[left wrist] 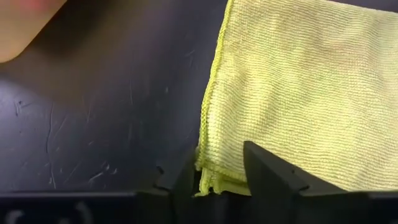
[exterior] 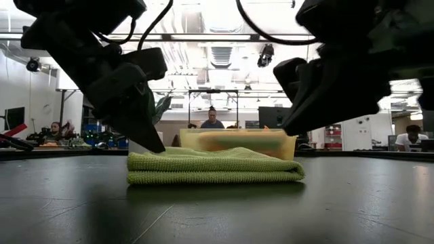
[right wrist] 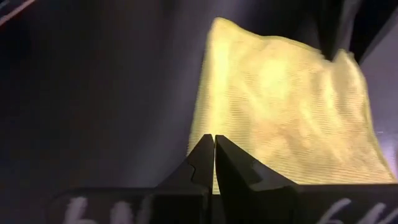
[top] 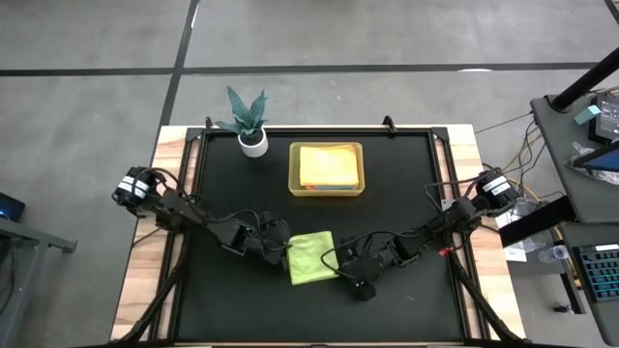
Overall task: Fold microfiber towels
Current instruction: Fold the green towel on the table, then put the folded green towel into the bin
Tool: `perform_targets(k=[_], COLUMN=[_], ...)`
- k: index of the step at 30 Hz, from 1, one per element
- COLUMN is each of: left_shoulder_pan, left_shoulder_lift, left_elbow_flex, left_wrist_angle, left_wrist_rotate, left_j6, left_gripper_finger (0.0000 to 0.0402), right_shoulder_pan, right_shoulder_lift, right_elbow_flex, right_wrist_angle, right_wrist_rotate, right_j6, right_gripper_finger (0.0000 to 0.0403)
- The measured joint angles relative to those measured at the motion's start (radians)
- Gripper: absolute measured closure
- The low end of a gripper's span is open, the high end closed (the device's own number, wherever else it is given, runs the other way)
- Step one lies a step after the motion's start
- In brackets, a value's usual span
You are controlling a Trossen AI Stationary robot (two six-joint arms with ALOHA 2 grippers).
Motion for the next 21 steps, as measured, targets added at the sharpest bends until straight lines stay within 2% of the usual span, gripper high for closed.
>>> perform_targets(k=[8,21], left_shoulder_pan=[-0.001,-0.001], left_shoulder_lift=[0.0,0.0], left_elbow_flex=[0.006,0.006], left_wrist_angle=[0.0,-0.001], left_wrist_rotate=[0.008,0.008], left_j6=[-0.024,-0.023], left_gripper_finger=[0.0219,0.0211], right_shoulder_pan=[-0.03,-0.041], right_shoulder_lift=[0.0,0.0], right_elbow_flex=[-0.002,-0.002], right_wrist_angle=[0.003,0.006], right_wrist_rotate=[-0.001,0.0], right_j6=[0.0,-0.001], right_gripper_finger=[0.0394,0.0394])
